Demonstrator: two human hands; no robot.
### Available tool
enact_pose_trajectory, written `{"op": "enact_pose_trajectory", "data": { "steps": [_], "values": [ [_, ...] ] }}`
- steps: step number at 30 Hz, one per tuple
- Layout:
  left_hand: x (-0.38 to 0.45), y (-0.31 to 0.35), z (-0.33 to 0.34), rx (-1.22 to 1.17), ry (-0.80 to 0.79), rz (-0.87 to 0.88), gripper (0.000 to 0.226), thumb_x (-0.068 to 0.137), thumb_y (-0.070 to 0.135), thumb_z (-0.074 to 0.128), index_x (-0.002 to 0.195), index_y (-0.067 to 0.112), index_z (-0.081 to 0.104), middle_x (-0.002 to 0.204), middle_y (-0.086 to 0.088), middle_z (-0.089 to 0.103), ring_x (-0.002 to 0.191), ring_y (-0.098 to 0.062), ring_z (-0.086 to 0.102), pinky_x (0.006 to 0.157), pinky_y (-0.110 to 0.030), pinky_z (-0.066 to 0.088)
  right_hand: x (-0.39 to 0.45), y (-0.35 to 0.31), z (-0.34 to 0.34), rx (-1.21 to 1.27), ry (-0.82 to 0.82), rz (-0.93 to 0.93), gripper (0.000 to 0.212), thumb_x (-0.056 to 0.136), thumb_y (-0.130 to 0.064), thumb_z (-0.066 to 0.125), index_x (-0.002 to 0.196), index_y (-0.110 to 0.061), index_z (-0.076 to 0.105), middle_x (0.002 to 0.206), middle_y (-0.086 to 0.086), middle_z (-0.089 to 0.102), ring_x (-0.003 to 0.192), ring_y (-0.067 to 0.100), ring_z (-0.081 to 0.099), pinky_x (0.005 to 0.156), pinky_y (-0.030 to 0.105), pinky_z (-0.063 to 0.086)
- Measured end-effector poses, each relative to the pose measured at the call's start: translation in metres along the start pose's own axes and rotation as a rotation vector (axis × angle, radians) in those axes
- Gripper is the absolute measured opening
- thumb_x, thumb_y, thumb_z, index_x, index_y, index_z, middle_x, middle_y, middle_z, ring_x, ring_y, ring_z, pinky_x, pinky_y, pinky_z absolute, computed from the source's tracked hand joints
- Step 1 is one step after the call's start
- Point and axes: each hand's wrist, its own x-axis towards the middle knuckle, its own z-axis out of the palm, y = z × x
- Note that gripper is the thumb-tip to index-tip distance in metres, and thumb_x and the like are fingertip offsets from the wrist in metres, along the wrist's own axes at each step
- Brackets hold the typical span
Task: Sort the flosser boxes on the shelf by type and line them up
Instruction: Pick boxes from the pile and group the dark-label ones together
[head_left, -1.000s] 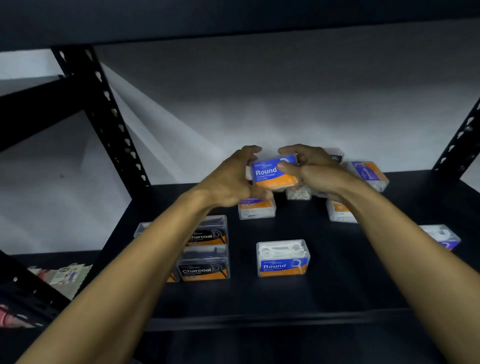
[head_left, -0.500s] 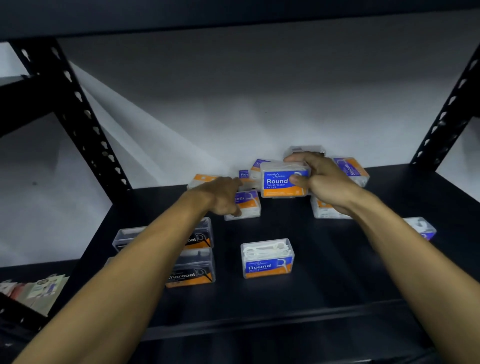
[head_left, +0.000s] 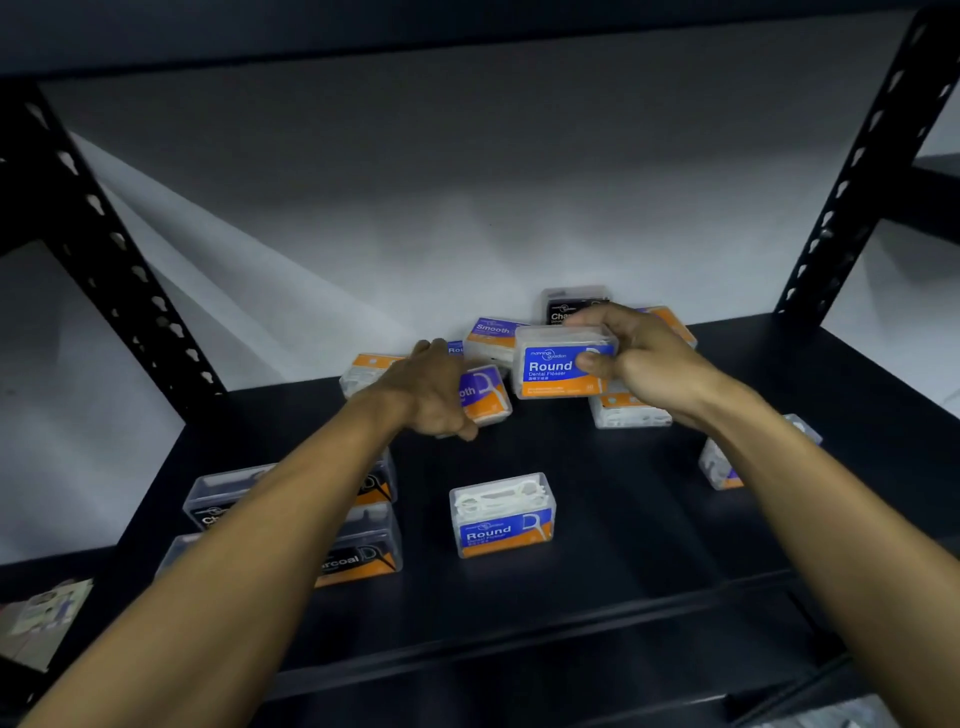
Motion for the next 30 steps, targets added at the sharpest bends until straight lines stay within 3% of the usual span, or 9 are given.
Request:
{"op": "enact_pose_trajectory", "data": {
  "steps": [3, 7, 11, 15, 19, 23, 30],
  "values": [
    [-0.003, 0.007, -0.002, -0.044, 0.086, -0.004, 0.095, 0.061, 0.042, 0.085, 0.14, 0.02, 0.035, 0.123, -0.002, 0.044, 0.113, -0.021, 0.046, 0.09, -0.039, 0.049, -0.008, 0.002, -0.007, 0.006, 0.046, -0.03, 0.036, 0.085, -0.004, 0.065, 0.116, -0.022, 0.06, 0.104, -0.008, 0.066, 0.097, 0.006, 0.064, 0.086, 0.027, 0.053],
    [-0.008, 0.017, -0.006, -0.222, 0.131, -0.007, 0.091, 0.061, 0.036, 0.087, 0.131, 0.021, 0.031, 0.113, 0.001, 0.052, 0.096, -0.019, 0.057, 0.08, -0.038, 0.056, -0.026, 0.01, -0.017, -0.059, 0.042, -0.046, 0.036, 0.085, -0.002, 0.064, 0.106, -0.031, 0.061, 0.096, -0.016, 0.064, 0.086, -0.006, 0.062, 0.079, 0.017, 0.05],
    [-0.011, 0.026, -0.008, -0.353, 0.134, 0.007, 0.088, 0.066, 0.034, 0.086, 0.132, 0.023, 0.029, 0.104, 0.002, 0.058, 0.087, -0.017, 0.061, 0.075, -0.035, 0.056, -0.045, 0.027, -0.018, -0.159, -0.035, -0.027, 0.039, 0.082, -0.002, 0.067, 0.101, -0.036, 0.062, 0.106, -0.007, 0.067, 0.102, 0.011, 0.062, 0.093, 0.031, 0.05],
    [-0.012, 0.031, -0.004, -0.397, 0.099, 0.06, 0.078, 0.074, 0.045, 0.08, 0.134, 0.023, 0.034, 0.084, 0.006, 0.067, 0.074, -0.007, 0.066, 0.069, -0.028, 0.052, -0.061, 0.04, -0.007, -0.225, -0.099, -0.003, 0.039, 0.084, -0.002, 0.065, 0.099, -0.038, 0.059, 0.103, -0.009, 0.066, 0.098, 0.009, 0.063, 0.093, 0.031, 0.05],
    [-0.01, 0.031, 0.0, -0.336, 0.059, 0.061, 0.067, 0.088, 0.055, 0.061, 0.139, 0.021, 0.035, 0.123, 0.002, 0.06, 0.099, -0.013, 0.057, 0.082, -0.029, 0.047, -0.07, 0.049, -0.001, -0.228, -0.138, 0.066, 0.035, 0.087, -0.007, 0.062, 0.11, -0.034, 0.058, 0.106, -0.008, 0.066, 0.1, 0.006, 0.062, 0.093, 0.034, 0.051],
    [-0.012, 0.031, 0.001, -0.306, 0.016, 0.055, 0.062, 0.096, 0.053, 0.045, 0.146, 0.021, 0.028, 0.14, -0.003, 0.051, 0.118, -0.021, 0.054, 0.086, -0.029, 0.041, -0.077, 0.053, 0.004, -0.215, -0.141, 0.076, 0.035, 0.088, -0.005, 0.062, 0.113, -0.029, 0.058, 0.104, -0.011, 0.066, 0.1, 0.002, 0.061, 0.094, 0.028, 0.049],
    [-0.016, 0.037, 0.002, -0.422, -0.009, 0.041, 0.052, 0.102, 0.046, 0.036, 0.147, 0.022, 0.029, 0.135, -0.006, 0.053, 0.093, -0.015, 0.054, 0.076, -0.028, 0.04, -0.082, 0.062, 0.007, -0.156, -0.131, 0.07, 0.036, 0.087, -0.003, 0.062, 0.115, -0.026, 0.058, 0.105, -0.009, 0.067, 0.1, 0.004, 0.062, 0.092, 0.027, 0.05]
  ]
}}
